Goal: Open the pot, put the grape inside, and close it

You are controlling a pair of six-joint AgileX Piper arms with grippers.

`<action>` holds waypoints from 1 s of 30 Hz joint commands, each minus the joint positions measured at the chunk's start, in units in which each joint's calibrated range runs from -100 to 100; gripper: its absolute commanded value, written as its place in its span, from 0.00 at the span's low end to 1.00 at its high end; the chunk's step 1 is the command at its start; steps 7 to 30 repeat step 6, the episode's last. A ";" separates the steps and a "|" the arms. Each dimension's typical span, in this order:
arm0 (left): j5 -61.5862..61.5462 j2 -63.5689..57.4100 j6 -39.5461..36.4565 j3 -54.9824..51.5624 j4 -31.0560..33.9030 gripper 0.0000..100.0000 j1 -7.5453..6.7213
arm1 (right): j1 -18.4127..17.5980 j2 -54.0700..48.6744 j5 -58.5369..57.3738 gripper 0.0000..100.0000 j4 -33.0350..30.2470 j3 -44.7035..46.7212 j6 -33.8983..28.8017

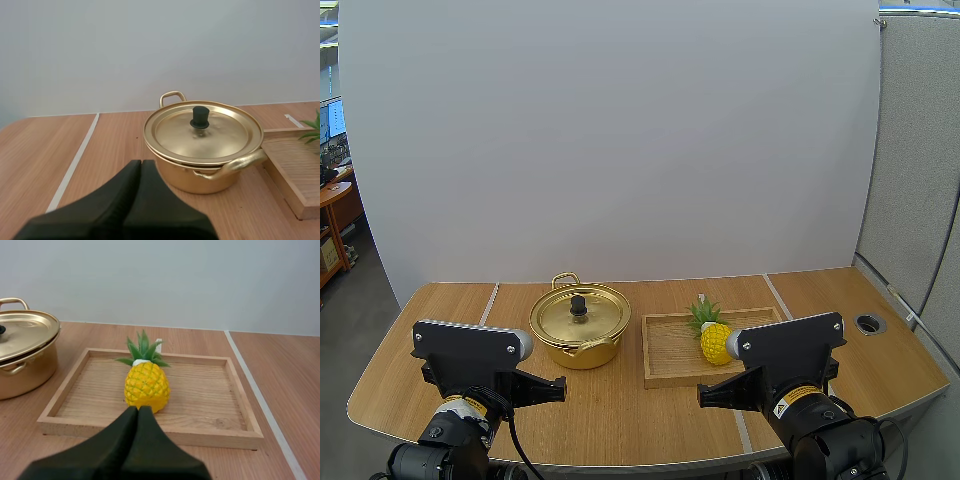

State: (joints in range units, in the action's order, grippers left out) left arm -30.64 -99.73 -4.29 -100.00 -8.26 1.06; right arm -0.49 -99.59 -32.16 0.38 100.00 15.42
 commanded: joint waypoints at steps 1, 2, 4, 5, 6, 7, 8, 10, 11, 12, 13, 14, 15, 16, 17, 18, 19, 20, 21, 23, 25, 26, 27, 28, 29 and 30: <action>2.00 -0.27 -0.41 0.00 -0.71 0.00 0.11 | 0.19 -0.41 0.65 0.00 0.23 0.00 0.34; 2.00 -0.27 -0.41 0.00 -0.71 0.00 0.11 | 0.19 -0.41 0.65 0.00 0.23 0.00 0.34; 2.00 -0.27 -0.41 0.00 -0.71 0.00 0.11 | 0.19 -0.41 0.65 0.00 0.23 0.00 0.34; 2.00 -0.27 -0.41 0.00 -0.71 0.00 0.11 | 0.19 -0.41 0.65 0.00 0.23 0.00 0.34; 2.00 -0.27 -0.41 0.00 -0.71 0.00 0.11 | 0.19 -0.41 0.65 0.00 0.23 0.00 0.34; 2.00 -0.27 -0.41 0.00 -0.71 0.00 0.11 | 0.19 -0.41 0.65 0.00 0.23 0.00 0.34; 2.00 -0.27 -0.41 0.00 -0.71 0.00 0.11 | 0.19 -0.41 0.65 0.00 0.23 0.00 0.34; 2.00 -0.27 -0.41 0.00 -0.71 0.00 0.11 | 0.19 -0.41 0.65 0.00 0.23 0.00 0.34; 2.00 -0.27 -0.41 0.00 -0.71 0.00 0.11 | 0.19 -0.41 0.65 0.00 0.23 0.00 0.34; 2.00 -0.27 -0.41 0.00 -0.71 0.00 0.11 | 0.19 -0.41 0.65 0.00 0.23 0.00 0.34; 2.00 -0.27 -0.41 0.00 -0.71 0.00 0.11 | 0.19 -0.41 0.65 0.00 0.23 0.00 0.34; 2.00 -0.27 -0.41 0.00 -0.71 0.00 0.11 | 0.19 -0.41 0.65 0.00 0.23 0.00 0.34; 2.00 -0.27 -0.41 0.00 -0.71 0.00 0.11 | 0.19 -0.41 0.65 0.00 0.23 0.00 0.34; 2.00 -0.27 -0.41 0.00 -0.71 0.00 0.11 | 0.19 -0.41 0.65 0.00 0.23 0.00 0.34; 2.00 -0.27 -0.41 0.00 -0.71 0.00 0.11 | 0.19 -0.41 0.65 0.00 0.23 0.00 0.34; 2.00 -0.27 -0.41 0.00 -0.71 0.00 0.11 | 0.19 -0.41 0.65 0.00 0.23 0.00 0.34; 2.00 -0.27 -0.41 0.00 -0.71 0.00 0.11 | 0.19 -0.41 0.65 0.00 0.23 0.00 0.34; 2.00 -0.27 -0.41 0.00 -0.71 0.00 0.11 | 0.19 -0.41 0.65 0.00 0.23 0.00 0.34; 2.00 -0.27 -0.41 0.00 -0.71 0.00 0.11 | 0.19 -0.41 0.65 0.00 0.23 0.00 0.34; 2.00 -0.27 -0.41 0.00 -0.71 0.00 0.11 | 0.19 -0.41 0.65 0.00 0.23 0.00 0.34; 2.00 -0.27 -0.41 0.00 -0.71 0.00 0.11 | 0.19 -0.41 0.65 0.00 0.23 0.00 0.34; 2.00 -0.27 -0.41 0.00 -0.71 0.00 0.11 | 0.19 -0.41 0.65 0.00 0.23 0.00 0.34; 2.00 -0.27 -0.41 0.00 -0.71 0.00 0.11 | 0.19 -0.41 0.65 0.00 0.23 0.00 0.34; 2.00 -0.27 -0.41 0.00 -0.71 0.00 0.11 | 0.19 -0.41 0.65 0.00 0.23 0.00 0.34; 2.00 -0.27 -0.41 0.00 -0.71 0.00 0.11 | 0.19 -0.41 0.65 0.00 0.23 0.00 0.34; 2.00 -0.27 -0.41 0.00 -0.71 0.00 0.11 | 0.19 -0.41 0.65 0.00 0.23 0.00 0.34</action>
